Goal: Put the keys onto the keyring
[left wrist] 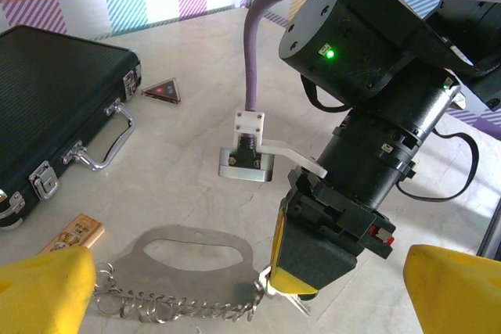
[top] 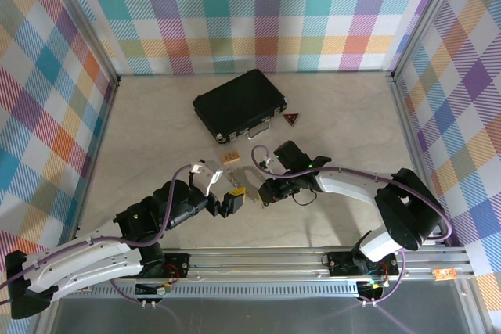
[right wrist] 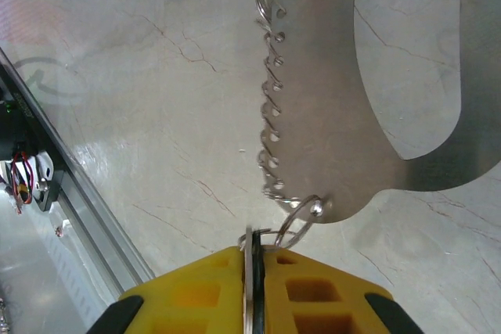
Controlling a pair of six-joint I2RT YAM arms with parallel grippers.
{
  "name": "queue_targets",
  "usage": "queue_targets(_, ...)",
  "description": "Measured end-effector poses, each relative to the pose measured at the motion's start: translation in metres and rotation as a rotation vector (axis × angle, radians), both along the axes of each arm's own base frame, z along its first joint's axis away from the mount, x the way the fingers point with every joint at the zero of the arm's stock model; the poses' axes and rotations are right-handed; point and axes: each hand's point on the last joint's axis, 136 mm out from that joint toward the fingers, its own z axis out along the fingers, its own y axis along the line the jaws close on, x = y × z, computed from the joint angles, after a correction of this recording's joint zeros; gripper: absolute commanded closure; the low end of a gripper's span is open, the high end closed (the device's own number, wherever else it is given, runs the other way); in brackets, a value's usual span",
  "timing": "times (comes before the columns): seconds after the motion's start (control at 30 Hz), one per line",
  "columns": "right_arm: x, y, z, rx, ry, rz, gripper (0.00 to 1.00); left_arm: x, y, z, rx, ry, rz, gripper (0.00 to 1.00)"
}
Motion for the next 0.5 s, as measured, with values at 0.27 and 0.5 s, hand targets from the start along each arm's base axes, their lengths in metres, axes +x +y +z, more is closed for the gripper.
queue_targets(0.27,-0.005,-0.013,-0.012,-0.043,-0.001,-0.028,0.78,0.003,-0.004,-0.011,0.031,0.025,0.006,0.0)
queue_targets(0.5,0.003,-0.025,0.022,-0.003,-0.142,-0.084,0.51,0.018,-0.001,-0.019,0.04,0.047,0.101,0.0)
